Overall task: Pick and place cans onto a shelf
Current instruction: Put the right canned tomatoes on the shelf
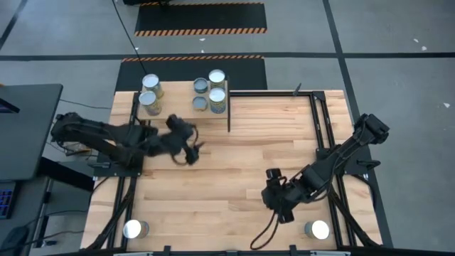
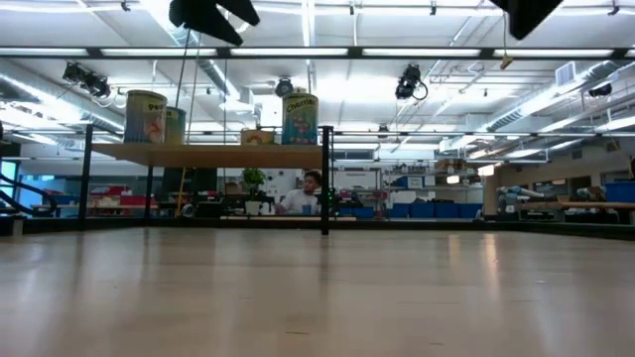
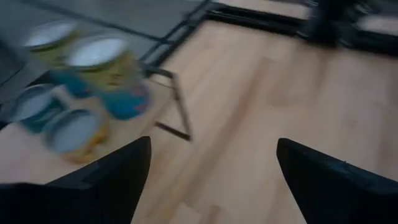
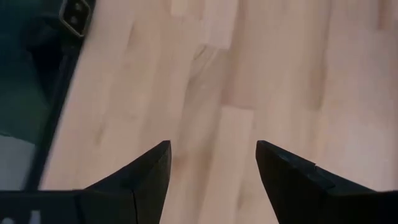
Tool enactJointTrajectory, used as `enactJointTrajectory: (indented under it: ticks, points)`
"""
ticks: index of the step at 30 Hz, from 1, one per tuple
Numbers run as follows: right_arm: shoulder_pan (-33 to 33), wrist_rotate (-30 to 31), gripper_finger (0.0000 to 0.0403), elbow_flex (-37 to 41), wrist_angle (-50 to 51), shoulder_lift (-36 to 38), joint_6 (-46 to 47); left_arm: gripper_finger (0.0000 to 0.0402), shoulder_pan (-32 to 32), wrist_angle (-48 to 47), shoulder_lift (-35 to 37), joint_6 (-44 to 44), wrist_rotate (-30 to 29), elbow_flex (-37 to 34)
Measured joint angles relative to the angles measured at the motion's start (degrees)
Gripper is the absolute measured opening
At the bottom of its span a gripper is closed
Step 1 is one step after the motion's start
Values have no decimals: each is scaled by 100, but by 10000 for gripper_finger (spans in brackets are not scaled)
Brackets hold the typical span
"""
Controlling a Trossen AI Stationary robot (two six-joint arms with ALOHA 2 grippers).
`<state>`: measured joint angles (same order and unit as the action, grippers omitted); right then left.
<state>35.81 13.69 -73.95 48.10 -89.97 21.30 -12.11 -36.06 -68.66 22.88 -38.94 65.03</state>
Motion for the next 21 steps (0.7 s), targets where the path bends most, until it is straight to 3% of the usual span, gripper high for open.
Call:
enactJointTrajectory:
  ticks: [3,7,11,17,21]
  points:
    - [-27,-172,248,2,-20,-103,409,354,-553,449,-24,-104,-37,-259]
    - [-95,-803,250,-100,137,-196,1704,354,-1144,1216,-83,-167,-53,-701]
    - [389,-1514,250,-639,501,-670,2232,354,-1574,1813,-69,-178,-121,-958]
    - [1175,-1962,263,-1904,2684,-1397,3543,354,-1919,2420,-70,-148,-175,-1358]
    - [1881,-2404,300,-2036,3344,-1556,4619,354,-2093,2514,-72,19,-179,-1494]
